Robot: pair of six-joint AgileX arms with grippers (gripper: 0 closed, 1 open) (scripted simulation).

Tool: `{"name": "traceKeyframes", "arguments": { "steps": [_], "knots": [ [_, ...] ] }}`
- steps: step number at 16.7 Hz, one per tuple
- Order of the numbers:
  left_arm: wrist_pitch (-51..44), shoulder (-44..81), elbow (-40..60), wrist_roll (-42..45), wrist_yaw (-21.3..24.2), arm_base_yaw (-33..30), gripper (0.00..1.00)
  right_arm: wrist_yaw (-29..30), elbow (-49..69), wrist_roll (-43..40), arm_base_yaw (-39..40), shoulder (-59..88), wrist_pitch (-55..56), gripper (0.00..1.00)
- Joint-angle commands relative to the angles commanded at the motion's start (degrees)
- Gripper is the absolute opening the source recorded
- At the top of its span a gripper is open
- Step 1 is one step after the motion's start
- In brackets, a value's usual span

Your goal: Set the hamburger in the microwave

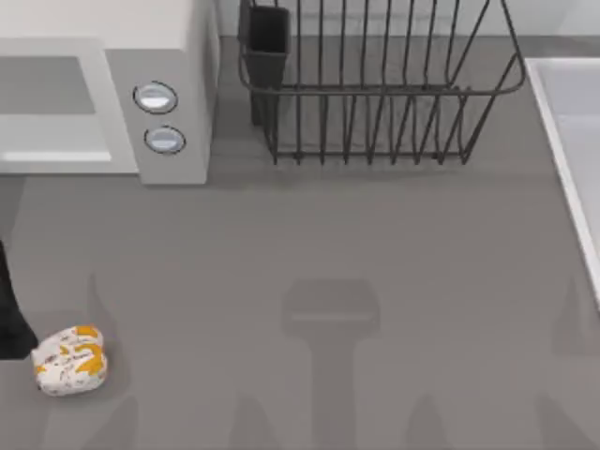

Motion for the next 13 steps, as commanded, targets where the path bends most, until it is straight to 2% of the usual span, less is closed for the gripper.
{"name": "traceKeyframes", "arguments": {
  "steps": [3,6,9,13],
  "knots": [
    [-0.6,0.7,0.6,0.6,0.1,-0.2,1.0,0.0,0.0,0.0,0.0,0.0,0.0,1.0],
    [-4.8,6.2,5.1,5.2,0.2,-1.3,1.0,0.0,0.0,0.0,0.0,0.0,0.0,1.0],
    [-12.2,17.2,12.6,13.0,0.2,-2.9,1.0,0.0,0.0,0.0,0.0,0.0,0.0,1.0],
    [-25.0,39.5,24.6,26.0,0.1,-5.5,1.0,0.0,0.0,0.0,0.0,0.0,0.0,1.0]
  ]
}}
